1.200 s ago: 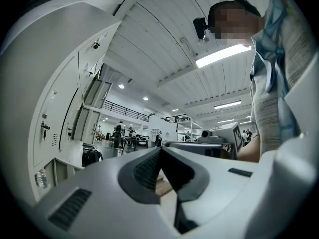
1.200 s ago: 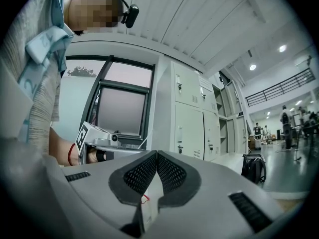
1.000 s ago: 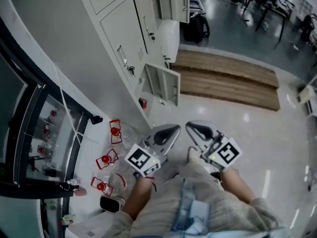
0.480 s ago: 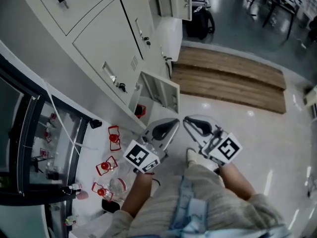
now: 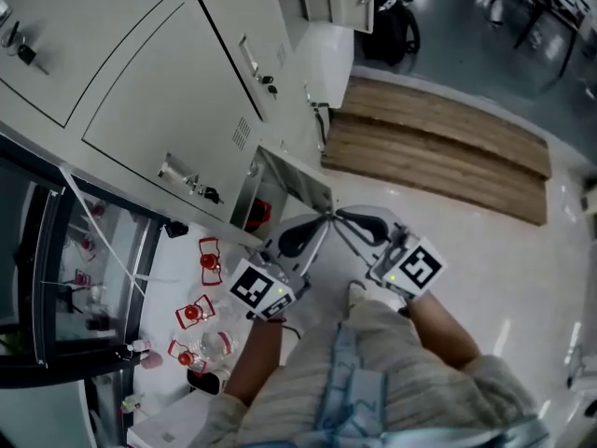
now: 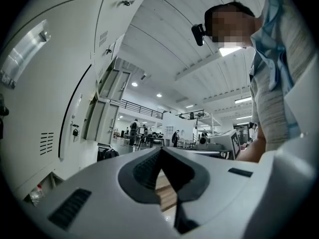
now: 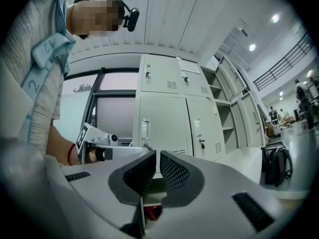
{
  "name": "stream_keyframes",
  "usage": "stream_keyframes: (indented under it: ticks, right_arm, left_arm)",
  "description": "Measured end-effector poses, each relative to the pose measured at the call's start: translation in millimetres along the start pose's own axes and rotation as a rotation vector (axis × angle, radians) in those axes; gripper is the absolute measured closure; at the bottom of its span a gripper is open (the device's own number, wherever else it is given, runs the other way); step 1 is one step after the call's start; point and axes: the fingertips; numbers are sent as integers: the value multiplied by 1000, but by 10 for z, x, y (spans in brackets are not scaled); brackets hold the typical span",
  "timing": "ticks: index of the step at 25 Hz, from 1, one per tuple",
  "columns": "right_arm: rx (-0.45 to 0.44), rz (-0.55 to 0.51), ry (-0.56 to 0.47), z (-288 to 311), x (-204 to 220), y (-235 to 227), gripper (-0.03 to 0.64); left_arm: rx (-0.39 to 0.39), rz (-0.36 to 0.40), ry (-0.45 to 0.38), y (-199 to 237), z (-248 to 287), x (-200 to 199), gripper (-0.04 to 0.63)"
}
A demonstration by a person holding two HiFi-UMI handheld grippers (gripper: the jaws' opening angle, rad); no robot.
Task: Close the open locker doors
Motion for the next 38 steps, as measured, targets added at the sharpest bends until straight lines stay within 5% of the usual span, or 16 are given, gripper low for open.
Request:
stream_keyframes:
  ticks: [11,38]
  right_arm:
    - [-48,47,61,194,257,-438,612]
    - [6,131,233,395,1168,-967,522]
  left_arm:
    - [-92,-40,23,410,172,278,593]
    - [-57,-153,95,649,224,990,592]
Point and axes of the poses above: the fingertips, and each gripper's own axes: z forward along the fingers, y to its left, x out of its underside, and after that the axes turned 4 degrees about z, right-handed
